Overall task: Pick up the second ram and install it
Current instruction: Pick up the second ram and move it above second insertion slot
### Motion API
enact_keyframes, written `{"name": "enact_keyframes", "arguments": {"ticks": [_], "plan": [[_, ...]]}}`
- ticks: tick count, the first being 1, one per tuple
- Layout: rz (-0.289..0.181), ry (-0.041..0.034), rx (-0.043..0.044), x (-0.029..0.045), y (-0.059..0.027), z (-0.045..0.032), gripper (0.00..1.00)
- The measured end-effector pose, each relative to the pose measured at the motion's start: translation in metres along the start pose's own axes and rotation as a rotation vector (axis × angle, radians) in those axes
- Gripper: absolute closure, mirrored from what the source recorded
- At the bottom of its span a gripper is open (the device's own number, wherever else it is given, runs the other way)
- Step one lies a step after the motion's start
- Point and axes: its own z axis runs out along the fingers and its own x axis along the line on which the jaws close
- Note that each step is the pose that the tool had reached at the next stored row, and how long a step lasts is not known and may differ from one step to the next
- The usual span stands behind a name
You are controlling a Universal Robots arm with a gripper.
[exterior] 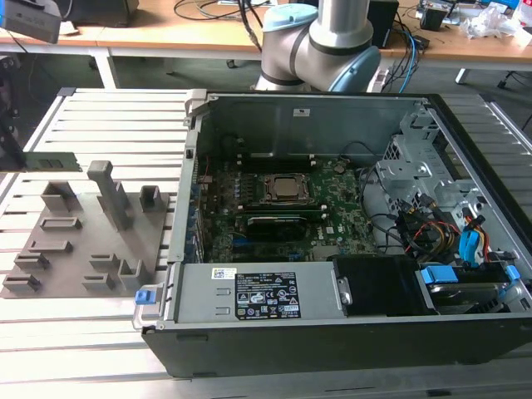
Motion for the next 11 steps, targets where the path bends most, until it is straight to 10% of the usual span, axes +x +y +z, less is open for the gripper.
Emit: {"name": "enact_keyframes", "arguments": {"ticks": [11], "plan": [[0.000,0.0062,0.0005,-0.0014,-0.0191,0.0007,0.86]]}}
